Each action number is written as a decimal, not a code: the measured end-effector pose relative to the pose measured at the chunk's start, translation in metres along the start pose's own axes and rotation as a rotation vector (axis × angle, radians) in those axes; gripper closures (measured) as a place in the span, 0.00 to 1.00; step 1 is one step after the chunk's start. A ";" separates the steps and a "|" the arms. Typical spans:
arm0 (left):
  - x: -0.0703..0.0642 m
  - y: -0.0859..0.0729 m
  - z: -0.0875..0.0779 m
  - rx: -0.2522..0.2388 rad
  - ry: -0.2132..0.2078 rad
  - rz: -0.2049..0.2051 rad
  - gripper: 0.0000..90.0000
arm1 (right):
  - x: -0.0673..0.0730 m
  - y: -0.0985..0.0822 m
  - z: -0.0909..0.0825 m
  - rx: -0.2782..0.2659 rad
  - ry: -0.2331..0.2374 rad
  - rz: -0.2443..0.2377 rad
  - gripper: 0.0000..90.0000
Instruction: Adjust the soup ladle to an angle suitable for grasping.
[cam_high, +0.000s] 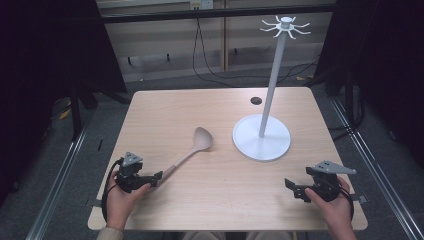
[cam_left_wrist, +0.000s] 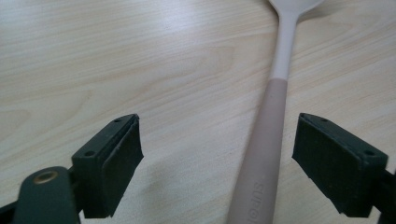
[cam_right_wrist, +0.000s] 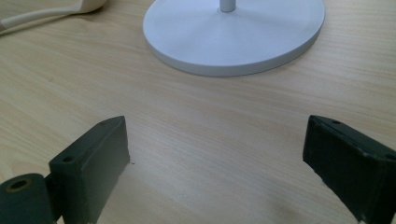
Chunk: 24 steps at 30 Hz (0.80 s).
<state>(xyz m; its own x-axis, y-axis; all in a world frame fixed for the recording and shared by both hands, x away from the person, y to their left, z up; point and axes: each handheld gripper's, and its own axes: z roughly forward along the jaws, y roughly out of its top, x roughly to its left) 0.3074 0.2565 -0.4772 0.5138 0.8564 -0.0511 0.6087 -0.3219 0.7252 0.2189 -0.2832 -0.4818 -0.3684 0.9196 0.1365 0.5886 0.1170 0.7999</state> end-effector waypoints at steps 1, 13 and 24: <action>0.000 0.000 0.000 0.000 0.001 0.003 0.18 | 0.000 0.000 0.000 0.002 -0.005 -0.004 0.07; -0.001 0.009 -0.001 0.002 0.027 0.045 0.38 | -0.001 0.001 -0.001 -0.004 -0.007 0.009 0.08; 0.005 0.012 0.002 0.094 0.002 0.058 0.94 | 0.000 0.002 -0.001 -0.003 -0.012 -0.007 0.08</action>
<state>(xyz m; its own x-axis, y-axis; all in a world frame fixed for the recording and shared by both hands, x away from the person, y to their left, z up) 0.3188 0.2564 -0.4706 0.5486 0.8360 -0.0090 0.6321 -0.4077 0.6590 0.2198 -0.2835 -0.4797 -0.3641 0.9231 0.1240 0.5837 0.1224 0.8027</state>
